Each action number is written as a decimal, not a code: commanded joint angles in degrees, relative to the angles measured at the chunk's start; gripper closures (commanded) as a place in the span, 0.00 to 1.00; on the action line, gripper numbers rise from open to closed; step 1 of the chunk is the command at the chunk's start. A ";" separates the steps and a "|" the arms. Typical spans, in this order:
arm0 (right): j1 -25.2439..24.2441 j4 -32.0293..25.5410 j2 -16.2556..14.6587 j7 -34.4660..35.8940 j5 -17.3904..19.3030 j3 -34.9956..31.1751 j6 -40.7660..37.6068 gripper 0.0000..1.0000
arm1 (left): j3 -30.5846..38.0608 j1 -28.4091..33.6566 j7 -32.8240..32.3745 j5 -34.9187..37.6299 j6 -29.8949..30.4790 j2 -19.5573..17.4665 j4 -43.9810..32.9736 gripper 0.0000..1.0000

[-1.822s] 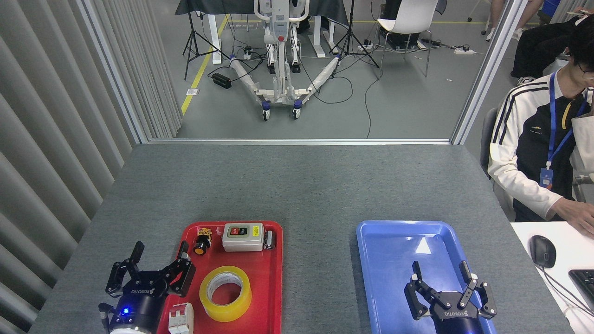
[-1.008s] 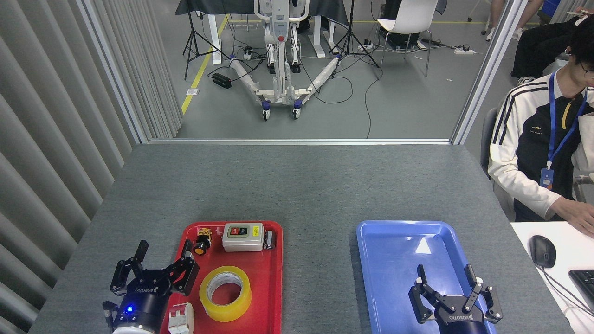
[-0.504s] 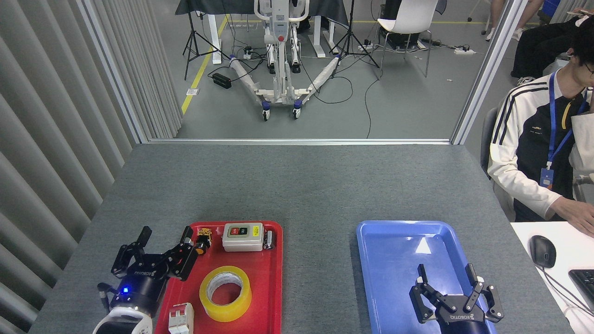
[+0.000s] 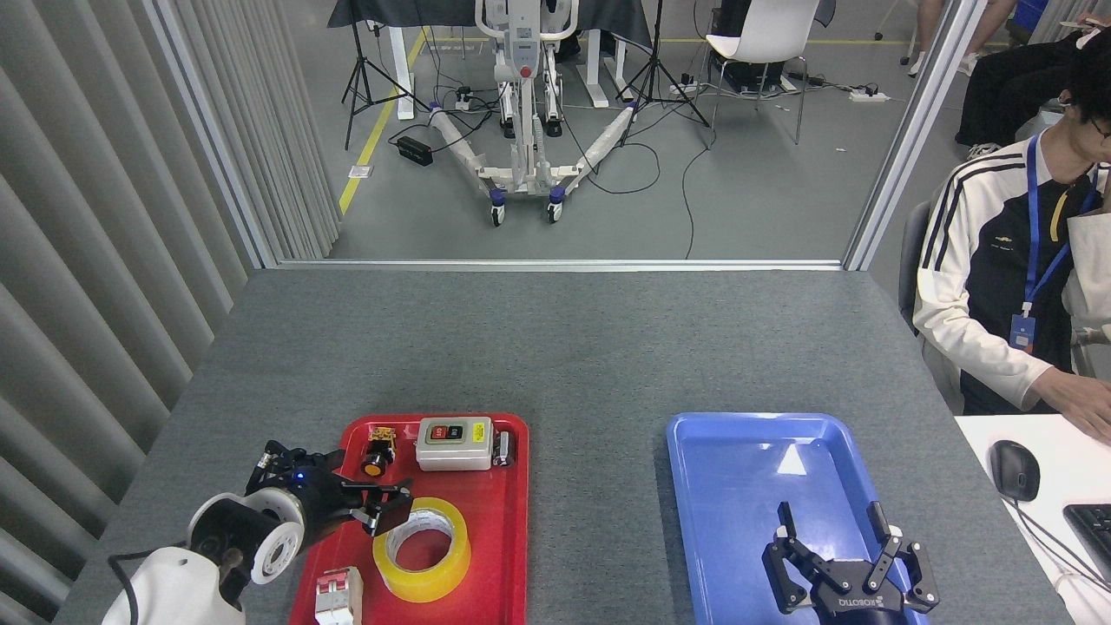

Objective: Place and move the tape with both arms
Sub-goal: 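Lower the left gripper onto the yellow tape roll and close it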

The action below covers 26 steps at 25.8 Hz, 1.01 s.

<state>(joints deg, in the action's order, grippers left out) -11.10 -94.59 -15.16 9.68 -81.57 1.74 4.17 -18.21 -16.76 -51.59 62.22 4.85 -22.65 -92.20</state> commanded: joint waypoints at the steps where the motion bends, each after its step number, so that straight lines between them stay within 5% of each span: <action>1: -0.06 0.11 0.04 -0.01 0.09 0.02 0.40 0.00 | -1.92 -2.05 -9.14 -1.58 0.08 1.91 0.36 0.00; 4: -0.15 0.02 0.13 -0.19 0.09 0.02 0.49 0.00 | -2.80 -3.63 -9.85 -1.58 -0.10 6.92 5.28 0.00; 16: -0.41 1.25 0.04 -0.27 0.44 -0.15 0.57 0.00 | -2.89 -7.76 -14.86 -0.79 -0.10 7.18 14.86 0.01; 23: -0.32 1.16 -0.14 -0.19 0.35 -0.24 0.49 0.00 | -2.89 -7.94 -15.21 0.00 -0.01 8.06 16.18 0.33; 26: -0.32 1.16 -0.14 -0.01 0.35 -0.24 0.49 0.00 | -2.89 -7.94 -15.21 0.00 -0.10 8.15 17.32 0.39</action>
<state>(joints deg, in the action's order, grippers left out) -11.44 -93.42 -15.28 9.50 -81.19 1.50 4.66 -21.08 -24.68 -66.78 62.19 4.79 -14.70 -75.80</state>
